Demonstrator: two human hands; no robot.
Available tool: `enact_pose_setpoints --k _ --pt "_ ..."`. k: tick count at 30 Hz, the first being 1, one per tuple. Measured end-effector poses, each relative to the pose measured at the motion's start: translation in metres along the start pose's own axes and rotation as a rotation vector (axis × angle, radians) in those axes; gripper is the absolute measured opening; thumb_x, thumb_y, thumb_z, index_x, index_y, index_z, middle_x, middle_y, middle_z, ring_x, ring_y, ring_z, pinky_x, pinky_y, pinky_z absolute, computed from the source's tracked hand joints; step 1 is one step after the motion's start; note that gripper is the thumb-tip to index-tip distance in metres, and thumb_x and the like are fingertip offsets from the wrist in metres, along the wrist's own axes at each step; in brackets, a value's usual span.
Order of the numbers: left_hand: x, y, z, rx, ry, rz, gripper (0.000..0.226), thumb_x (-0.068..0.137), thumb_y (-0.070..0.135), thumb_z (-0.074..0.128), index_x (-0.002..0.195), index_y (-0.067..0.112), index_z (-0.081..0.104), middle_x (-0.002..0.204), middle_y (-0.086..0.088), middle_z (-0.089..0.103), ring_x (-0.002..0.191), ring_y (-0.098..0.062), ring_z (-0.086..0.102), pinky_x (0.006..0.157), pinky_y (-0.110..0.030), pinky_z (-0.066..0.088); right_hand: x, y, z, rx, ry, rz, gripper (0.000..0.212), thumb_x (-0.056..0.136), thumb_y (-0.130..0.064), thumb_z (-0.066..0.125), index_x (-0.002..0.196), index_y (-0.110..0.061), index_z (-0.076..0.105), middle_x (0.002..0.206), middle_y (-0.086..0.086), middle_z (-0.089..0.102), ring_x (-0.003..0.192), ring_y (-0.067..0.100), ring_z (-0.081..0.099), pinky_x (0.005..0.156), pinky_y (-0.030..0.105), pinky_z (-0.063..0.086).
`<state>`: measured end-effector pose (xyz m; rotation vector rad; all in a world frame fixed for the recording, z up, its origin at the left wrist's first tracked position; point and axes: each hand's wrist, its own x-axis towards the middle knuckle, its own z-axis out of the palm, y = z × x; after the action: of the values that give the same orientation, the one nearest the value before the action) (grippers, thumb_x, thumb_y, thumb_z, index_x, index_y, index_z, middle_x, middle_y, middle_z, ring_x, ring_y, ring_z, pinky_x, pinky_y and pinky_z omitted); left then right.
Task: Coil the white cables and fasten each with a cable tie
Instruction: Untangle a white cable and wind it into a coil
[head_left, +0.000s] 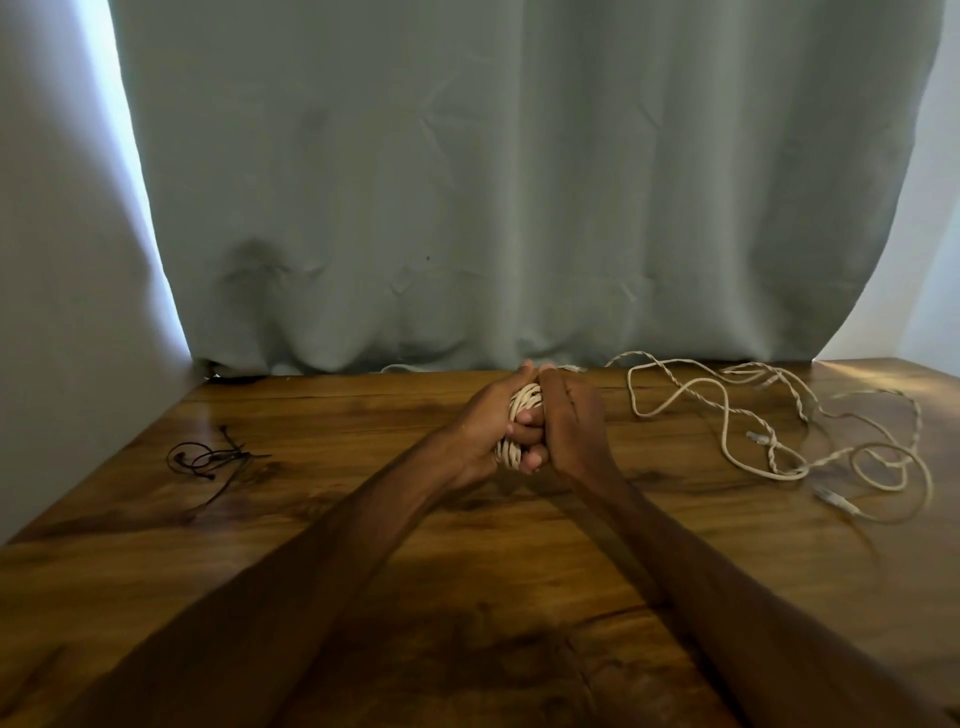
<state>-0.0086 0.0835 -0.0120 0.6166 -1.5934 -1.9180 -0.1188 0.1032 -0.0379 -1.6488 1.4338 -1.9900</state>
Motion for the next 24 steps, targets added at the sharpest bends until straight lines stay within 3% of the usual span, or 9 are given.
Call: enact_pose_setpoints --k 3,10,13,15,17,20,24 --pt "0.002 -0.002 0.012 0.119 0.143 0.053 0.078 0.108 0.051 0.032 0.039 0.019 0.047 0.036 0.005 0.031 0.030 -0.016 0.044 0.036 -0.021 0.035 0.002 0.003 -0.002 0.000 0.019 -0.042 0.049 0.103 -0.021 0.042 0.058 -0.016 0.060 0.050 -0.004 0.061 0.045 0.007 0.058 0.048 0.021 0.042" --pt "0.007 -0.014 0.018 0.308 0.511 0.164 0.060 0.107 0.047 0.041 0.068 0.004 0.057 0.044 -0.003 0.043 0.031 -0.019 0.043 0.038 -0.022 0.034 0.003 0.015 0.002 -0.102 0.037 -0.138 0.049 0.104 -0.019 0.038 0.059 -0.020 0.057 0.050 -0.007 0.053 0.044 0.005 0.051 0.048 0.017 0.034" --pt "0.008 -0.016 0.023 0.306 0.635 0.173 0.056 0.106 0.041 0.045 0.066 0.004 0.060 0.041 -0.003 0.046 0.029 -0.017 0.041 0.035 -0.020 0.031 0.001 0.021 0.008 -0.114 0.043 -0.106 0.052 0.107 -0.020 0.038 0.060 -0.013 0.059 0.051 -0.001 0.055 0.044 0.008 0.050 0.047 0.027 0.039" --pt "0.008 -0.015 0.025 0.298 0.691 0.155 0.054 0.105 0.039 0.047 0.066 0.005 0.063 0.042 -0.003 0.049 0.029 -0.015 0.041 0.035 -0.019 0.031 0.001 0.023 0.009 -0.142 0.050 -0.098 0.054 0.108 -0.018 0.038 0.058 -0.012 0.058 0.049 -0.002 0.053 0.043 0.008 0.049 0.046 0.023 0.036" --pt "0.008 -0.015 0.026 0.270 0.691 0.127 0.052 0.103 0.039 0.047 0.065 0.007 0.062 0.041 -0.002 0.049 0.029 -0.015 0.040 0.036 -0.019 0.032 0.002 0.024 0.008 -0.184 0.074 -0.116 0.054 0.108 -0.013 0.040 0.056 -0.016 0.055 0.047 -0.008 0.049 0.041 0.006 0.048 0.046 0.014 0.031" --pt "0.007 -0.016 0.023 0.170 0.597 0.074 0.052 0.102 0.038 0.046 0.058 0.012 0.055 0.039 0.001 0.046 0.030 -0.014 0.038 0.036 -0.019 0.030 0.002 0.023 0.007 -0.238 0.078 -0.105 0.053 0.107 -0.012 0.040 0.056 -0.018 0.054 0.047 -0.011 0.047 0.042 0.004 0.051 0.046 0.012 0.031" --pt "0.007 -0.009 0.007 -0.062 0.186 -0.019 0.059 0.103 0.038 0.039 0.047 0.019 0.041 0.036 0.006 0.032 0.029 -0.009 0.033 0.037 -0.017 0.019 0.008 0.019 -0.001 -0.188 0.070 -0.023 0.049 0.101 -0.017 0.045 0.053 -0.016 0.056 0.046 -0.006 0.052 0.039 0.005 0.048 0.045 0.015 0.034"
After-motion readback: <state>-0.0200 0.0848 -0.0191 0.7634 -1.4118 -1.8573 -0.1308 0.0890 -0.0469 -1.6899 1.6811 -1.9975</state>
